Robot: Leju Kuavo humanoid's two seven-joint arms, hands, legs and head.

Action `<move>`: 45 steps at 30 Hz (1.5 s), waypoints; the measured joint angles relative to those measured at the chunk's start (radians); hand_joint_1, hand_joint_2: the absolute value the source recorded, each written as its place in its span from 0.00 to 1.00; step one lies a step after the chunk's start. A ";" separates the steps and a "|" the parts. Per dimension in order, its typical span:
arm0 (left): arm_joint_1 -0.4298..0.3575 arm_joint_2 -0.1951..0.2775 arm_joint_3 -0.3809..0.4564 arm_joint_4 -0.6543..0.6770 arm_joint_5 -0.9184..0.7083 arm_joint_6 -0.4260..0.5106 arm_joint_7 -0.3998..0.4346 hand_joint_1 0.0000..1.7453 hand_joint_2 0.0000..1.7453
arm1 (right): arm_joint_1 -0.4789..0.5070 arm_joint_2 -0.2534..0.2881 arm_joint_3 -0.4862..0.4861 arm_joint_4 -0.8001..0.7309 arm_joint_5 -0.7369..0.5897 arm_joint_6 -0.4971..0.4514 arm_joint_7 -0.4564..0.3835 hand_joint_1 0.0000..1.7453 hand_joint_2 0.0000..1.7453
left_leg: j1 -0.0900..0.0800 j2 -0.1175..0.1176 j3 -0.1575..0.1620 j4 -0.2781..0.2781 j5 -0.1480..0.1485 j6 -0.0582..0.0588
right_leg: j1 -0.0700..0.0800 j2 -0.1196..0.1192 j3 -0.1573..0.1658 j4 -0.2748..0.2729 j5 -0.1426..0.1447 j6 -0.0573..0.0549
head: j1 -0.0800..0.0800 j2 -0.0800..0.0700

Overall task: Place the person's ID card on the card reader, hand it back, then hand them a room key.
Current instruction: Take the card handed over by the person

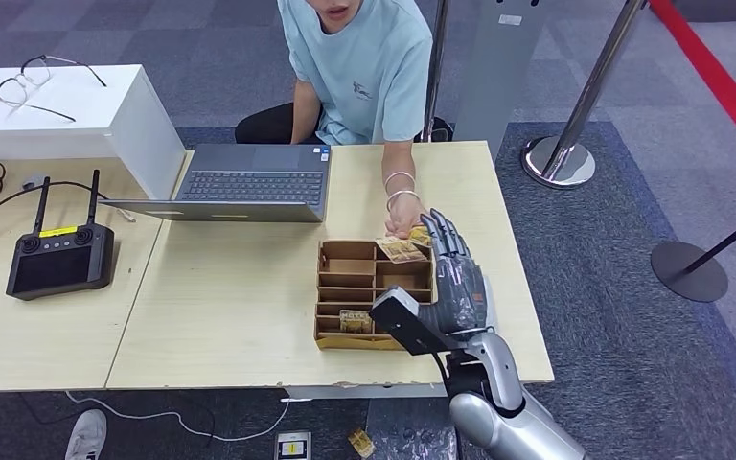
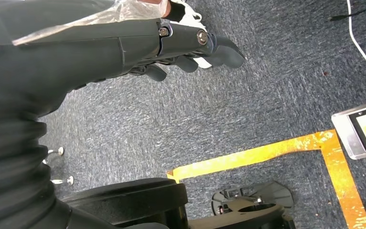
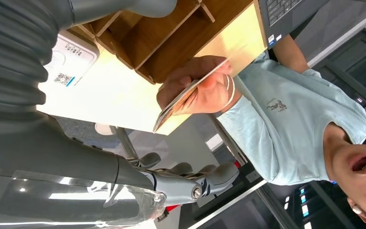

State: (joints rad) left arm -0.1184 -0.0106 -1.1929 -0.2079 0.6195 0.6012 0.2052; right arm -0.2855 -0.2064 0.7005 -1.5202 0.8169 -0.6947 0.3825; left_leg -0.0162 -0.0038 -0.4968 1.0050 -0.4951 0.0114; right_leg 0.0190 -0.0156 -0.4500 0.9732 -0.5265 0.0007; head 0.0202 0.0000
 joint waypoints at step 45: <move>0.000 0.016 0.000 0.000 0.006 0.004 0.013 0.00 1.00 | -0.051 0.034 -0.011 0.046 -0.090 -0.004 -0.080 1.00 1.00 | 0.000 0.000 0.000 0.000 0.000 0.000 | 0.000 0.000 0.000 0.000 0.000 0.000 | 0.000 0.000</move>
State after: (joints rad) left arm -0.1189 0.0054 -1.1933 -0.2075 0.6251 0.6051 0.2184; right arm -0.3363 -0.1727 0.6896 -1.4739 0.7269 -0.6985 0.3029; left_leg -0.0162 -0.0038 -0.4966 1.0050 -0.4951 0.0114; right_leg 0.0190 -0.0156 -0.4498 0.9734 -0.5265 0.0007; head 0.0202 -0.0001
